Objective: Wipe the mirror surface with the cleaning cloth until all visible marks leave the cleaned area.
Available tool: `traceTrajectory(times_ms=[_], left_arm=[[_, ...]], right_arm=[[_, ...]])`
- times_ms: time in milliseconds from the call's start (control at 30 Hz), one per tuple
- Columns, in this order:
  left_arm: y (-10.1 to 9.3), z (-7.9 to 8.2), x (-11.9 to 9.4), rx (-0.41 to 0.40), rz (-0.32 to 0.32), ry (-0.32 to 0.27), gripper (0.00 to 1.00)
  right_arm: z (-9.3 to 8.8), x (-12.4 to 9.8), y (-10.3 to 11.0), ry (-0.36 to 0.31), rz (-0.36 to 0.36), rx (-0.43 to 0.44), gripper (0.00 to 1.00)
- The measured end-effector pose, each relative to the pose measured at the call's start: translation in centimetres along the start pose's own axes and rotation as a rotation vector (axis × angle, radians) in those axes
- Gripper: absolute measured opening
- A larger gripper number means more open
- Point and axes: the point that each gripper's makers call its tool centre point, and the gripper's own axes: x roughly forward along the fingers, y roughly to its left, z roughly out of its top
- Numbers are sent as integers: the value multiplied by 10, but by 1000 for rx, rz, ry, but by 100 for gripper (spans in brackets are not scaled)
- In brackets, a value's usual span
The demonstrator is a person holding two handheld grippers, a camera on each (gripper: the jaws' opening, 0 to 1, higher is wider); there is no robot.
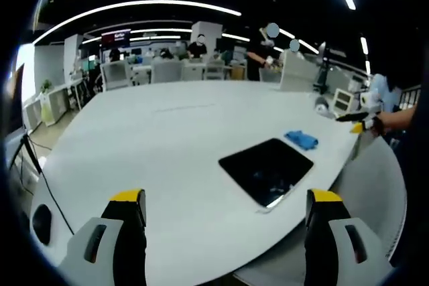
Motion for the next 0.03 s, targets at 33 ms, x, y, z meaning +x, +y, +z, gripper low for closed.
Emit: traceTrajectory(times_ms=[33], left_arm=[[-1, 1, -1, 3, -1, -6, 100]], right_arm=[[1, 0, 0, -4, 0, 2, 100]])
